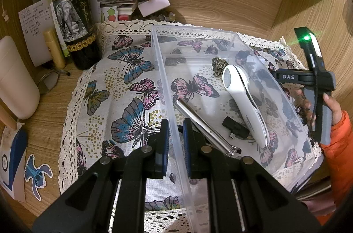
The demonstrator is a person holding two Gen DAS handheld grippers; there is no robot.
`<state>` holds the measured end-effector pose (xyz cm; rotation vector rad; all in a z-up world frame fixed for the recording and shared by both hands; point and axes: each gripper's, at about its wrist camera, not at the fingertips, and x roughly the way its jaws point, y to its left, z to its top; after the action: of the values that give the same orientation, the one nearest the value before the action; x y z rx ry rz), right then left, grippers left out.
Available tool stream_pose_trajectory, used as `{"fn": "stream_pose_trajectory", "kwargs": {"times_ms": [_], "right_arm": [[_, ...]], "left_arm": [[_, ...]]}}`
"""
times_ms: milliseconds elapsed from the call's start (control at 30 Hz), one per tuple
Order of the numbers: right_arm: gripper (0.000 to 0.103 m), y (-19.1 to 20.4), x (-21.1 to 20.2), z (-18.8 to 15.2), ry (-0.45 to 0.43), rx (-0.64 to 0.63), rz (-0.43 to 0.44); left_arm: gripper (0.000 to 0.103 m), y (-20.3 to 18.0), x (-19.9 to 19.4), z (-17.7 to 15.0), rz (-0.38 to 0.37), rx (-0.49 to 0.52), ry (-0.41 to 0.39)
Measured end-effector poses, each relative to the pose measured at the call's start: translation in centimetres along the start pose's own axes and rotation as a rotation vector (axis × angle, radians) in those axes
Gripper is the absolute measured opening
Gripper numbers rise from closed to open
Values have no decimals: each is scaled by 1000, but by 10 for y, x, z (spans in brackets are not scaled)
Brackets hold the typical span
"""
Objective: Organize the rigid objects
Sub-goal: 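Grasp the brown-and-gold tube and lift it toward the box with the right tool, then lower the brown-and-gold tube into the box and open the right tool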
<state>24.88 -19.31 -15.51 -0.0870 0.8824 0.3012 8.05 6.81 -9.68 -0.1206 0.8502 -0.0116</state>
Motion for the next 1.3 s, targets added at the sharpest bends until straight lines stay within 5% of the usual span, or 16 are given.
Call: {"fn": "stream_pose_trajectory", "kwargs": {"times_ms": [500,733,1300], "right_arm": [[80,54,-95,5,-202,-110,80],[80,90,-104,5,-252,-178,154],[80,154,-63,-9,-77,-313,251]], "left_arm": [[12,0,0,0,1,2,0],[12,0,0,0,1,1,-1],[13,-1,0,0,2,2,-2]]}}
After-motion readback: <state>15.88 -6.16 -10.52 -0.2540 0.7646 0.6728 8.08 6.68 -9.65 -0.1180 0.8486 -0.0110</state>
